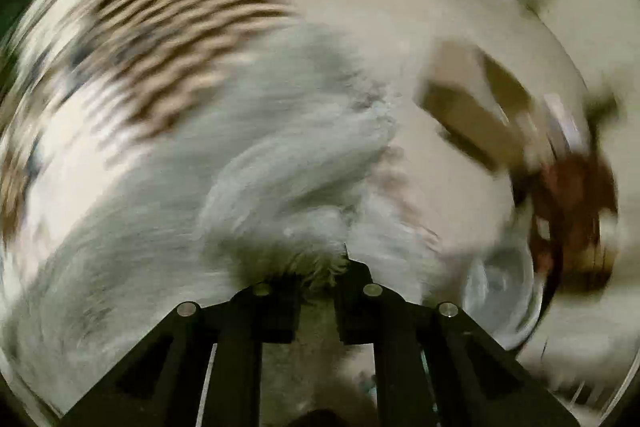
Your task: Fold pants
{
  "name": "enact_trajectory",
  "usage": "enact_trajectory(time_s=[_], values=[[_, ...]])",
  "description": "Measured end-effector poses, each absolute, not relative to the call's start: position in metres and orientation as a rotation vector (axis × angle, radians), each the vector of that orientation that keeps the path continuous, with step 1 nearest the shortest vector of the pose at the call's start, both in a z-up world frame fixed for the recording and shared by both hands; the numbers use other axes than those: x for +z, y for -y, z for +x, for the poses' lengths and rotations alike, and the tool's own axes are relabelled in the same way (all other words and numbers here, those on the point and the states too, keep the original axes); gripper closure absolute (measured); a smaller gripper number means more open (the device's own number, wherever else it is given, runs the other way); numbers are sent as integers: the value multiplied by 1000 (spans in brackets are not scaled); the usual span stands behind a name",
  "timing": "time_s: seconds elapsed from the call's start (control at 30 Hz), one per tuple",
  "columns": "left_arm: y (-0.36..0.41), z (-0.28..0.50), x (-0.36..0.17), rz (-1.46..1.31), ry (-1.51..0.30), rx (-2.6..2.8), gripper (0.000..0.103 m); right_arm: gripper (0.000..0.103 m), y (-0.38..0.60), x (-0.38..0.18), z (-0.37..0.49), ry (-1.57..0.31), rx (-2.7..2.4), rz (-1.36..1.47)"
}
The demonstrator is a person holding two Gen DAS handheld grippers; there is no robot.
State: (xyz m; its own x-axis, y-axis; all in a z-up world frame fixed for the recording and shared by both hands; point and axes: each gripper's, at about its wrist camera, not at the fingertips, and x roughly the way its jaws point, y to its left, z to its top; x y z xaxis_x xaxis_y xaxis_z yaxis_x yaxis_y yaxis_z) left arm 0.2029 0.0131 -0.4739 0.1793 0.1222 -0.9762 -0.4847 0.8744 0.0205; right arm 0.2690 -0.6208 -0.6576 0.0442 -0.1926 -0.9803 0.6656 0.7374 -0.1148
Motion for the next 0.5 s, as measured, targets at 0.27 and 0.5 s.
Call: enact_trajectory(time_s=[0.27, 0.5], values=[[-28, 192, -470, -375, -1323, 487, 26, 52, 660, -625, 206, -1220, -638, 807], [-47, 195, -473, -271, -1318, 528, 26, 41, 524, -637, 239, -1336, -357, 736]])
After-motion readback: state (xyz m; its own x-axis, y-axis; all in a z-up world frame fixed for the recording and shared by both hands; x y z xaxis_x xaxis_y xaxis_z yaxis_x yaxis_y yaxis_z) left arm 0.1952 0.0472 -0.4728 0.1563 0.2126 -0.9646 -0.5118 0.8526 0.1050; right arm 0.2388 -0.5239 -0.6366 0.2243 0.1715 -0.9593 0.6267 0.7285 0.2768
